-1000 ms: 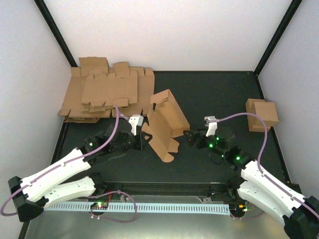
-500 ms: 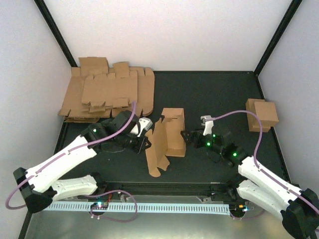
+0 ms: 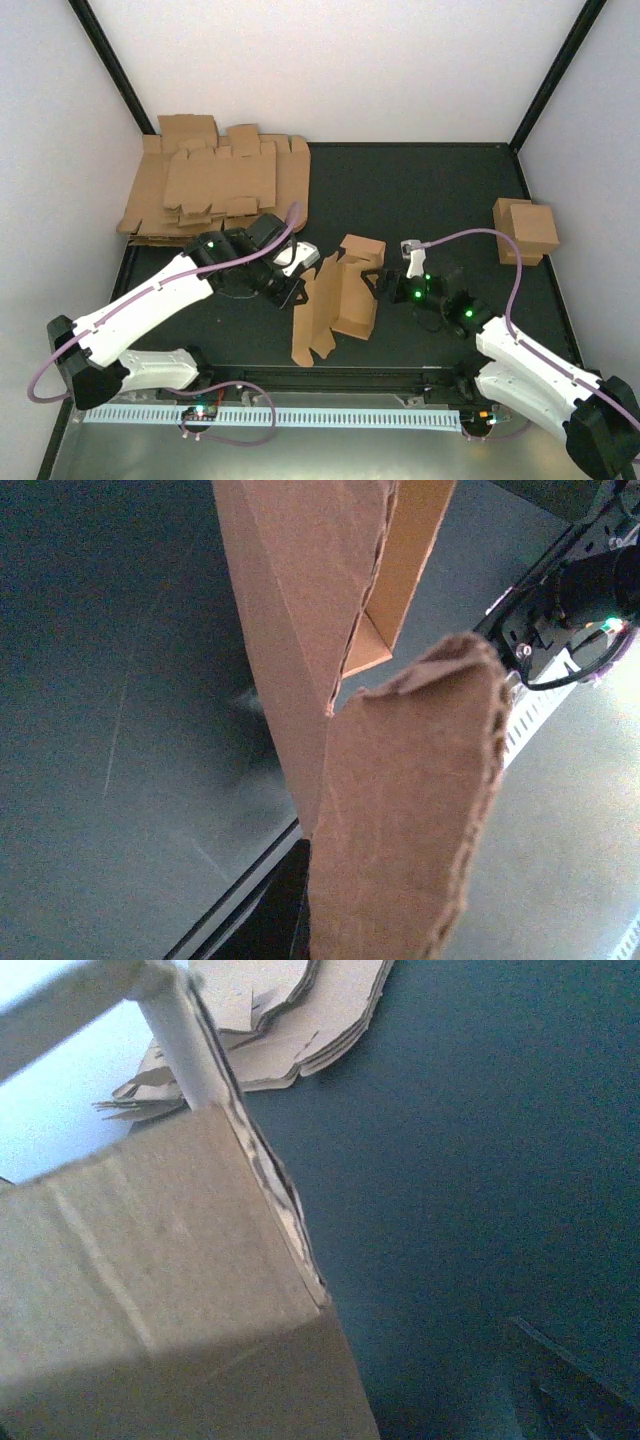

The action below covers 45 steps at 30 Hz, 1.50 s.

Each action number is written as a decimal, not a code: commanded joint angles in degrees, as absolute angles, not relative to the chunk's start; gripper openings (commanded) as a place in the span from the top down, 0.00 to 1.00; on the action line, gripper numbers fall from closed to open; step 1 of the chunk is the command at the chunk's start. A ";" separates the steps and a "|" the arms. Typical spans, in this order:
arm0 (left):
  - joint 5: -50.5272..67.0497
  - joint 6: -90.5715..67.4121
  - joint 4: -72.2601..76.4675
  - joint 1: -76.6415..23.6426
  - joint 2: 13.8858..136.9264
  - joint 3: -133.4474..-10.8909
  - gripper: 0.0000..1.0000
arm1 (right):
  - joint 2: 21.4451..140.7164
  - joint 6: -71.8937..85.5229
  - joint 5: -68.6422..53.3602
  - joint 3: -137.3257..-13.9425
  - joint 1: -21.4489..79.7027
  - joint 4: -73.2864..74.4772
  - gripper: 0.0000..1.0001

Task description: Fold the paper box

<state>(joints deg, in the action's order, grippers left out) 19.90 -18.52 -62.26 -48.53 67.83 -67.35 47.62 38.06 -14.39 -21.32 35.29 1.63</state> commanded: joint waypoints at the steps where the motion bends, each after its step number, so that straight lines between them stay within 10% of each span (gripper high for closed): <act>1: 22.32 -16.14 -66.57 -48.32 69.28 -69.52 0.98 | 47.72 37.00 -10.99 -24.90 35.51 1.95 0.02; 23: 12.80 -12.51 -71.97 -48.31 71.29 -74.79 0.98 | 53.40 27.05 -20.89 -42.01 29.66 12.13 0.02; 45: 13.47 -12.67 -87.91 -48.43 78.48 -85.04 0.98 | 53.08 28.86 -30.02 -34.28 26.65 11.27 0.02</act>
